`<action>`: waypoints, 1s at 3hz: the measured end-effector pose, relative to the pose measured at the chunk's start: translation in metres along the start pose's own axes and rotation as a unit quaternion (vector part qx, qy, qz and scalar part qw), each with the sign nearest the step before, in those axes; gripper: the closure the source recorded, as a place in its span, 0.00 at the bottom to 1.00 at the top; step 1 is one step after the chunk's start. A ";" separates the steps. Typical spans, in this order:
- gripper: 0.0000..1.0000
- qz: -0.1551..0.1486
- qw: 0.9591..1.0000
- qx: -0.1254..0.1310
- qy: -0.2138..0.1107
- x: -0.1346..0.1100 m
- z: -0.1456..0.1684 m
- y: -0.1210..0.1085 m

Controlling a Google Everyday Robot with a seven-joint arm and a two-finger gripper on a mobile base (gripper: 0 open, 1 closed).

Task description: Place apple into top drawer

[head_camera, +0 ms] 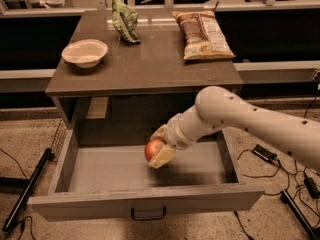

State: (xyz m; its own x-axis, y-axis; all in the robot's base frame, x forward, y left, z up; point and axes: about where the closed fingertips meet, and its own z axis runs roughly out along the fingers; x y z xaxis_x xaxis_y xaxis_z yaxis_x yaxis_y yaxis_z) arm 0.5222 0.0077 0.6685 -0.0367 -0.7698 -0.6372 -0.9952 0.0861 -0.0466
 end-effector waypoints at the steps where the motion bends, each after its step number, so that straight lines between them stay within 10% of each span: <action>1: 0.98 0.013 1.000 0.018 0.000 0.025 0.034 0.002; 3: 0.44 0.011 1.000 0.013 0.000 0.023 0.034 0.004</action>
Offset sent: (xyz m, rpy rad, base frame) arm -0.0014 0.0008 -0.0357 -0.0025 -0.0043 -0.0331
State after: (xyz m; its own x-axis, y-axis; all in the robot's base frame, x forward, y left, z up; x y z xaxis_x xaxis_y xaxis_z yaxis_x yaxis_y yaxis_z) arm 0.5203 0.0122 0.6271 -0.0587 -0.7680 -0.6378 -0.9914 0.1196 -0.0529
